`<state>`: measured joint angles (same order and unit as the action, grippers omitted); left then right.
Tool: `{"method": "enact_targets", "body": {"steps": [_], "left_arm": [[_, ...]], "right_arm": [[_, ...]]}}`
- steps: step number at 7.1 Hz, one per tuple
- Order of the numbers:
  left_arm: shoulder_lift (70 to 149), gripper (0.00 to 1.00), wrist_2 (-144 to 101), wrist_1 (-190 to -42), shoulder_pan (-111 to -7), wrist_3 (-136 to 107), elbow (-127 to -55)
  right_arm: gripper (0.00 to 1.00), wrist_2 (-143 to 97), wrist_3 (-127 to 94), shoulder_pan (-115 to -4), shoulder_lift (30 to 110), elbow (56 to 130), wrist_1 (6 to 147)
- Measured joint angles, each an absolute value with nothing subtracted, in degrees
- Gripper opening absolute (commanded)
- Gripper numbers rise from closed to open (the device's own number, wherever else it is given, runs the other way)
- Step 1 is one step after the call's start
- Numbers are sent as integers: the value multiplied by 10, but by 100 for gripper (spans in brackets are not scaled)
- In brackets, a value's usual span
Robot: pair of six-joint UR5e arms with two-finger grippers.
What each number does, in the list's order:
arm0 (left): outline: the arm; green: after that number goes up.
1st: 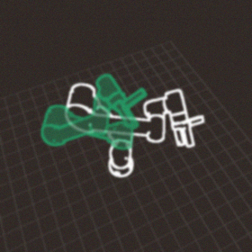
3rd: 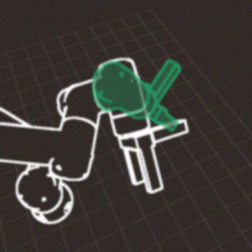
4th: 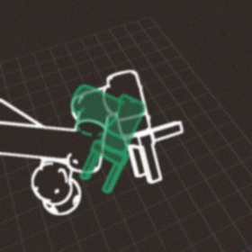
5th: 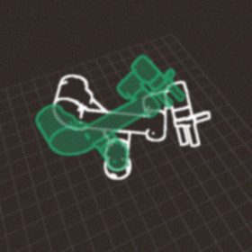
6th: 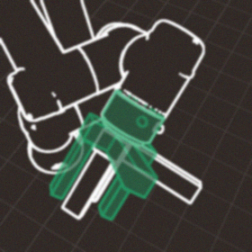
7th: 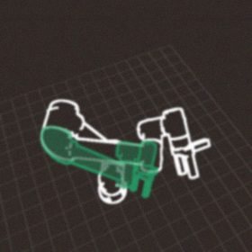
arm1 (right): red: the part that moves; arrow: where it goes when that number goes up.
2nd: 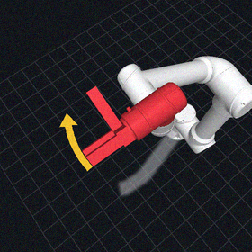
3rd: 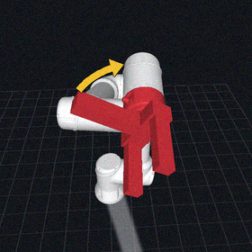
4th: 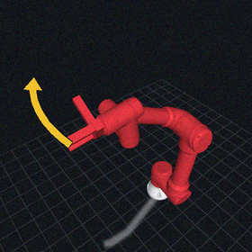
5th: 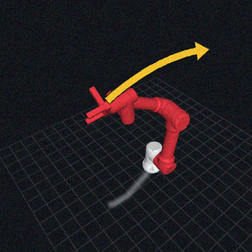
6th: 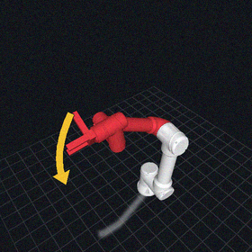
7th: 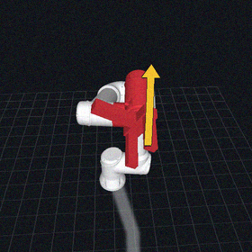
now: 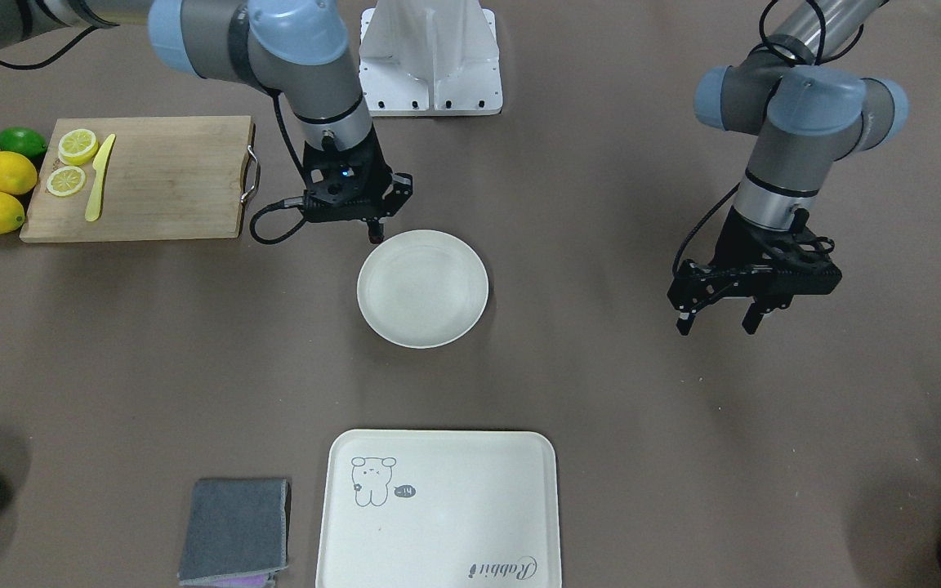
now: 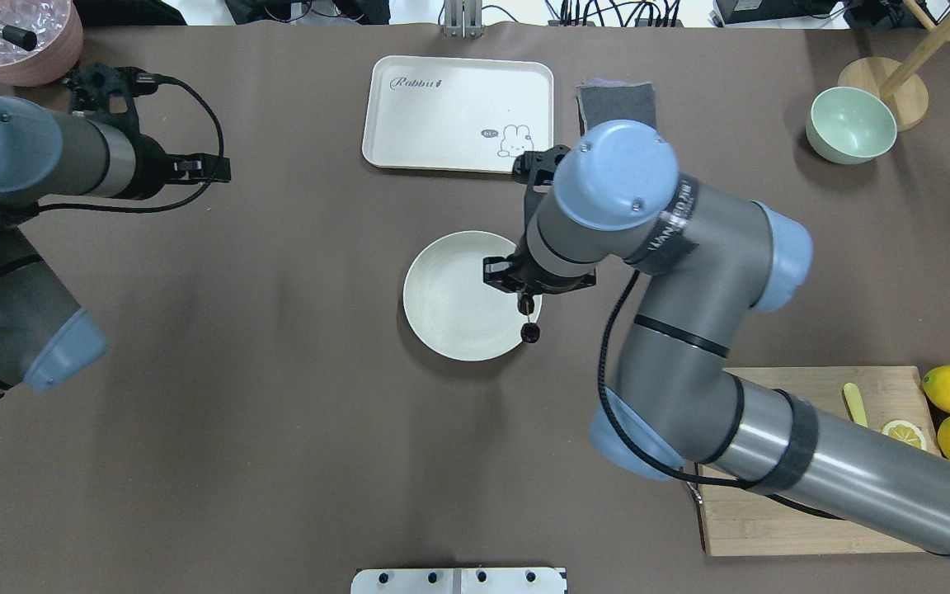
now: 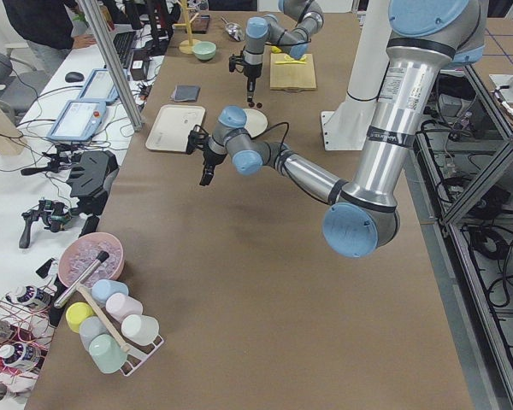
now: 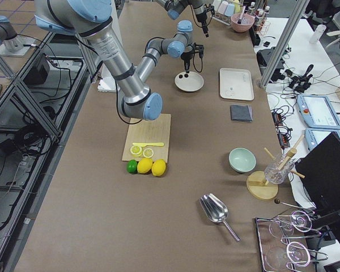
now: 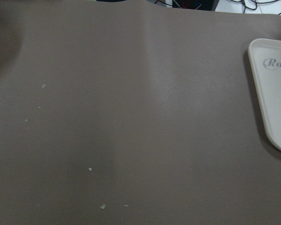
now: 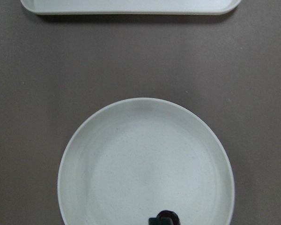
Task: Place red cherry on plate
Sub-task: 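Carry the cherries with the right gripper over the white plate and lower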
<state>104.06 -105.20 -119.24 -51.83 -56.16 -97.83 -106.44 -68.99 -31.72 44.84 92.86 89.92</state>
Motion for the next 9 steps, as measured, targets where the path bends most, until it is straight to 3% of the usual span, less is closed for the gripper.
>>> {"method": "enact_targets", "body": {"steps": [2, 3, 4, 9], "left_arm": [[1021, 98, -1068, -1193, -542, -531, -977], [1018, 98, -1071, -1192, -548, -526, -977], [1017, 98, -1079, -1192, -552, -524, -976], [1011, 98, -1116, -1191, -572, -521, -976]], "right_arm": [[0, -1043, -697, -303, 425, 858, 835], [5, -1034, -699, -293, 424, 844, 821], [98, -1028, -700, -285, 424, 838, 815], [100, -1030, -703, -286, 425, 851, 827]]}}
